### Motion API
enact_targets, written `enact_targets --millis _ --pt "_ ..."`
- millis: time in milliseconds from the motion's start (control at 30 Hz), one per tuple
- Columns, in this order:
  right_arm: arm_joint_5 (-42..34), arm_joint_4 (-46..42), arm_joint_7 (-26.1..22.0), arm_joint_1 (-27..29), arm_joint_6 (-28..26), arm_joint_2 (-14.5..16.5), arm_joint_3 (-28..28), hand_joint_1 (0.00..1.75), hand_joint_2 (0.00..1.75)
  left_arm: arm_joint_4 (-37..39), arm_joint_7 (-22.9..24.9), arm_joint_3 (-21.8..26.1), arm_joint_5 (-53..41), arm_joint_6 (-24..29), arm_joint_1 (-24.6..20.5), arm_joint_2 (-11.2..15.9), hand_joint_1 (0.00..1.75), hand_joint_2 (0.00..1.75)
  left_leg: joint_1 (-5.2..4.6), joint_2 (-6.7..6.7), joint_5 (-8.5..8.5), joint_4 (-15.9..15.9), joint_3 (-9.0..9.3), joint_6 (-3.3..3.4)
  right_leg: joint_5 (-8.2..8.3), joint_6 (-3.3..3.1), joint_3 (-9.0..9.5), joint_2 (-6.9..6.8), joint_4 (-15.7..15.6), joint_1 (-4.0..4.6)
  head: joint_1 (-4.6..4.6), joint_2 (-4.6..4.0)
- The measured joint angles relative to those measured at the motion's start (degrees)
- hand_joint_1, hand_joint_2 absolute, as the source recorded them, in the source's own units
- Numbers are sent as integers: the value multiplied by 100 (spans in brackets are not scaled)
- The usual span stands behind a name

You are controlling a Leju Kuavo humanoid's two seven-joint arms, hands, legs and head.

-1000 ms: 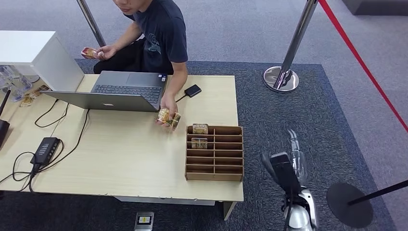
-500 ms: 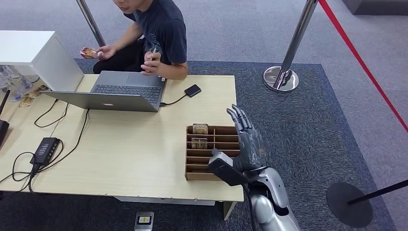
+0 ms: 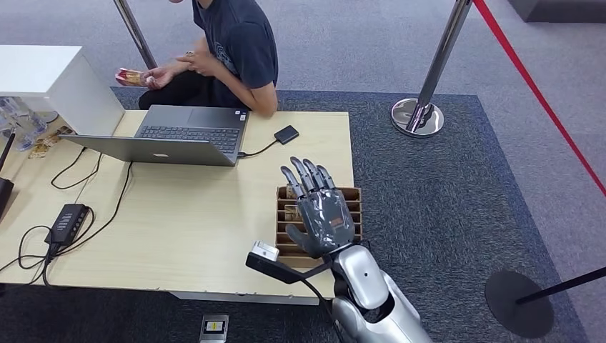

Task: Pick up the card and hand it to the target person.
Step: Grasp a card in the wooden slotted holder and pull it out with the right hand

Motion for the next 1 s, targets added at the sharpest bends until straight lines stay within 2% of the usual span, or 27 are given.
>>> enact_targets --millis 67,100,133,267,400,500,667,900,1000 --pt "193 170 269 -91 127 97 52 95 175 0 8 5 -5 1 0 -6 0 0 0 0 0 0 0 0 0 0 0 0 0 0 0 0" --pt "264 265 410 -126 186 158 60 117 175 0 15 9 -4 3 0 -13 0 0 0 0 0 0 0 0 0 0 0 0 0 0 0 0" --pt "318 360 548 -155 238 223 62 124 175 0 28 13 1 8 0 -19 0 0 0 0 0 0 0 0 0 0 0 0 0 0 0 0" --pt "454 709 1099 -204 370 454 39 125 175 0 106 37 15 40 2 -51 0 0 0 0 0 0 0 0 0 0 -1 0 0 1 0 0" --pt "515 968 1337 -214 379 587 -37 54 175 2 158 56 13 72 3 -77 0 0 0 0 0 0 -2 0 0 0 -3 0 0 0 1 0" --pt "519 1082 1361 -218 360 637 -89 43 175 2 164 59 2 84 4 -84 0 0 0 0 0 0 -2 0 0 0 -3 0 -1 0 0 0" --pt "520 1169 1362 -214 313 657 -168 43 175 2 163 60 -13 87 4 -84 0 0 0 0 0 0 -2 0 0 0 -4 0 -1 0 -1 0" --pt "524 1249 1358 -206 312 673 -219 79 175 2 163 62 -5 100 4 -84 0 0 0 0 0 0 -2 0 0 0 -5 0 -1 1 0 0" --pt "525 1324 1348 -210 317 695 -255 78 175 2 163 62 -9 103 3 -85 0 0 0 0 0 0 -3 0 0 0 -5 0 -1 1 0 0"
